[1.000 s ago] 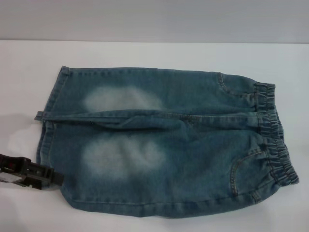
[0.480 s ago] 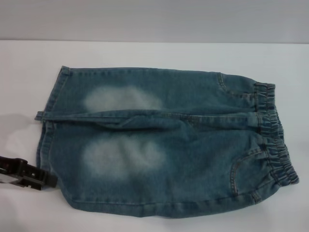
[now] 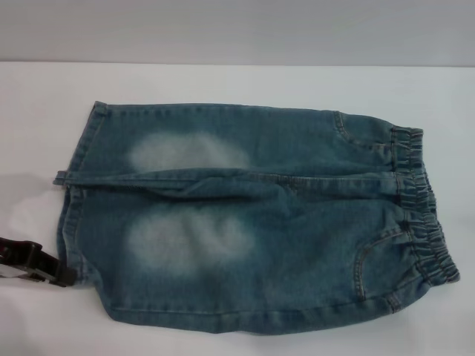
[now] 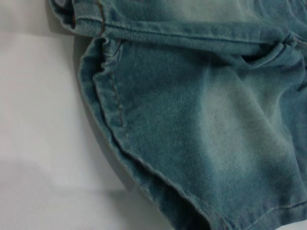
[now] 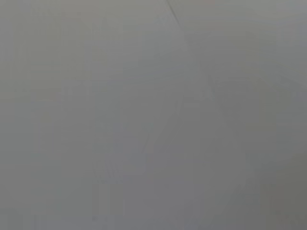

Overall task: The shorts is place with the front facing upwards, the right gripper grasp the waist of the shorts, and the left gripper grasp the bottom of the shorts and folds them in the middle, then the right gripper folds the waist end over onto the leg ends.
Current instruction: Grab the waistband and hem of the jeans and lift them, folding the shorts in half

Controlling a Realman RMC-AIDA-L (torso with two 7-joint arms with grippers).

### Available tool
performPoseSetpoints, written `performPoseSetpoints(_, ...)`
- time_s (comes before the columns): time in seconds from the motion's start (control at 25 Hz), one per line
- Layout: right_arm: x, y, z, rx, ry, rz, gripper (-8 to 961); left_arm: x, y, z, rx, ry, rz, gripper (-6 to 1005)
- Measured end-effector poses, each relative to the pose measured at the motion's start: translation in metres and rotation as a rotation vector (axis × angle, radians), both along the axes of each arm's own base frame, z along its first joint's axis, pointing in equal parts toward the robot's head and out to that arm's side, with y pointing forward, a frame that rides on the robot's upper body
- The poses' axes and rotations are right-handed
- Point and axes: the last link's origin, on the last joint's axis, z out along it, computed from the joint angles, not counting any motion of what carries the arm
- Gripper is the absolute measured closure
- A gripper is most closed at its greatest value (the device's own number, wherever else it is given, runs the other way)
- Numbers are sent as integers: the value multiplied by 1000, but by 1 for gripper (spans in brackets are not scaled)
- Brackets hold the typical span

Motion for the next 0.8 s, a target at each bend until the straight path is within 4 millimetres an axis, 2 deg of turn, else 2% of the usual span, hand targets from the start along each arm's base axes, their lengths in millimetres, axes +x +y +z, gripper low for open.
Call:
performPoseSetpoints(0.16,0,0,1,5,2,-3,332,0,0,-1,-2,3,-1,902)
performPoseSetpoints(0.32,1,-1,2,12,2,-6,333,-2,0,-1,2,7,0,979)
performPoseSetpoints(0.8,2,2,8,10,27,25,337,-7,-2,-4,27,10,16,978)
